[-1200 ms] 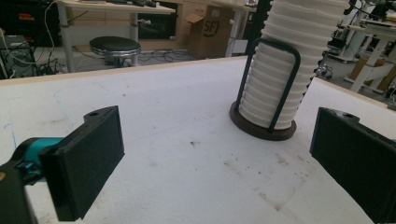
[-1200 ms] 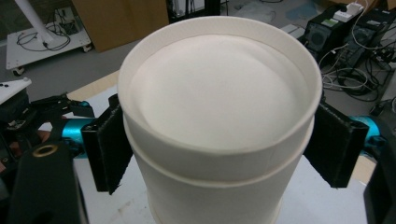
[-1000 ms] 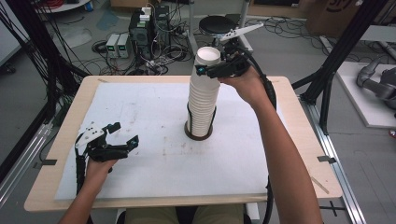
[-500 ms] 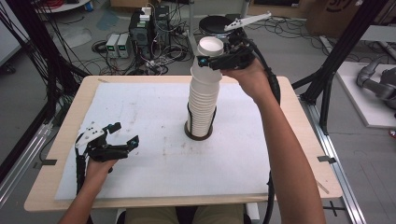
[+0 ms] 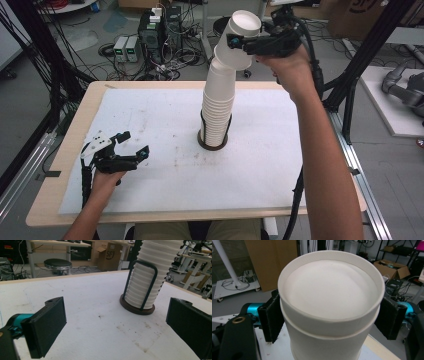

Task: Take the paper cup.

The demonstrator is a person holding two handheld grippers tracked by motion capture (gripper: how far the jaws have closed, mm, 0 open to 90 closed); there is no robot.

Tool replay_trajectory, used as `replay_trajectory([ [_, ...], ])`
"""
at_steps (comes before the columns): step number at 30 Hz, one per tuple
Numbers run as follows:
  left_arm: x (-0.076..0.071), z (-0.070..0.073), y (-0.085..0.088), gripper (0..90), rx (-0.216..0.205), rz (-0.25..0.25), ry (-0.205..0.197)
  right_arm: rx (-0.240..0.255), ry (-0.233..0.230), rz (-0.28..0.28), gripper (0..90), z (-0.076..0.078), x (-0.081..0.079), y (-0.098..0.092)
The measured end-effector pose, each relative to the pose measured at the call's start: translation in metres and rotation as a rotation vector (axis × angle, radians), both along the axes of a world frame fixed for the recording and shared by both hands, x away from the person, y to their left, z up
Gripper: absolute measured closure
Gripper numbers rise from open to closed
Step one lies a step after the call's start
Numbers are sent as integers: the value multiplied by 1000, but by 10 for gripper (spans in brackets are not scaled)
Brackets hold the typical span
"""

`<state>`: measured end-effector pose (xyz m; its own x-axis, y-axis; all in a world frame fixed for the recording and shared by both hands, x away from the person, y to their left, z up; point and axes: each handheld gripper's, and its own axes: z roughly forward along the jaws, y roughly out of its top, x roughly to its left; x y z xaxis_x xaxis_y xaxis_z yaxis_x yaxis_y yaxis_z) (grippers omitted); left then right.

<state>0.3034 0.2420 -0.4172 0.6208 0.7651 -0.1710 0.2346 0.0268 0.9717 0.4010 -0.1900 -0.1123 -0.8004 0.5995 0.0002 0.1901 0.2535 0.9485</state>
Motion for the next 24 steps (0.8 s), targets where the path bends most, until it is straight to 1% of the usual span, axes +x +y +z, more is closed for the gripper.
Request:
replay_trajectory([
  [3, 0, 0, 0, 28, 0, -3, 0, 14, -8, -1, 210, 3, -8, -10],
  [5, 0, 0, -1, 29, -1, -2, -3, 15, -13, -3, 210, 0, -15, -19],
  [6, 0, 0, -1, 28, -1, -2, -3, 15, -13, -3, 210, 0, -15, -19],
  [7, -1, 0, -1, 28, -1, -5, -1, 19, -9, -8, 210, -5, -22, -28],
  [8, 0, 0, -1, 29, 4, -5, -7, 17, -10, -13, 211, -10, -25, -34],
  [11, -1, 0, -2, 28, -2, -12, -10, -4, -3, -38, 211, -28, -34, -49],
  [12, -1, 1, -2, 28, -3, -13, -20, -11, 1, -49, 211, -36, -36, -54],
  [13, -1, 1, -2, 29, -3, -13, -20, -11, 1, -49, 211, -36, -36, -54],
  [14, -2, 1, -3, 29, -5, -13, -21, -9, 16, -57, 211, -50, -40, -62],
  [15, -2, 1, -3, 29, -6, -15, -23, -9, 16, -57, 211, -50, -40, -62],
  [16, -2, 1, -3, 28, -3, -17, -23, -7, 29, -68, 210, -69, -43, -71],
  [17, -2, 1, -4, 28, -2, -18, -20, -4, 37, -68, 211, -76, -44, -74],
  [18, -2, 0, -4, 29, -4, -18, -20, -1, 48, -74, 211, -86, -45, -77],
  [19, -2, 0, -4, 28, -4, -18, -20, -1, 48, -74, 211, -86, -45, -77],
  [22, -2, 0, -6, 28, -6, -26, -17, -11, 71, -83, 211, -110, -47, -84],
  [23, -2, 0, -6, 29, 3, -30, -19, -13, 76, -77, 211, -117, -48, -85],
  [24, -2, 0, -7, 28, 2, -32, -21, -16, 82, -72, 211, -132, -50, -88],
])
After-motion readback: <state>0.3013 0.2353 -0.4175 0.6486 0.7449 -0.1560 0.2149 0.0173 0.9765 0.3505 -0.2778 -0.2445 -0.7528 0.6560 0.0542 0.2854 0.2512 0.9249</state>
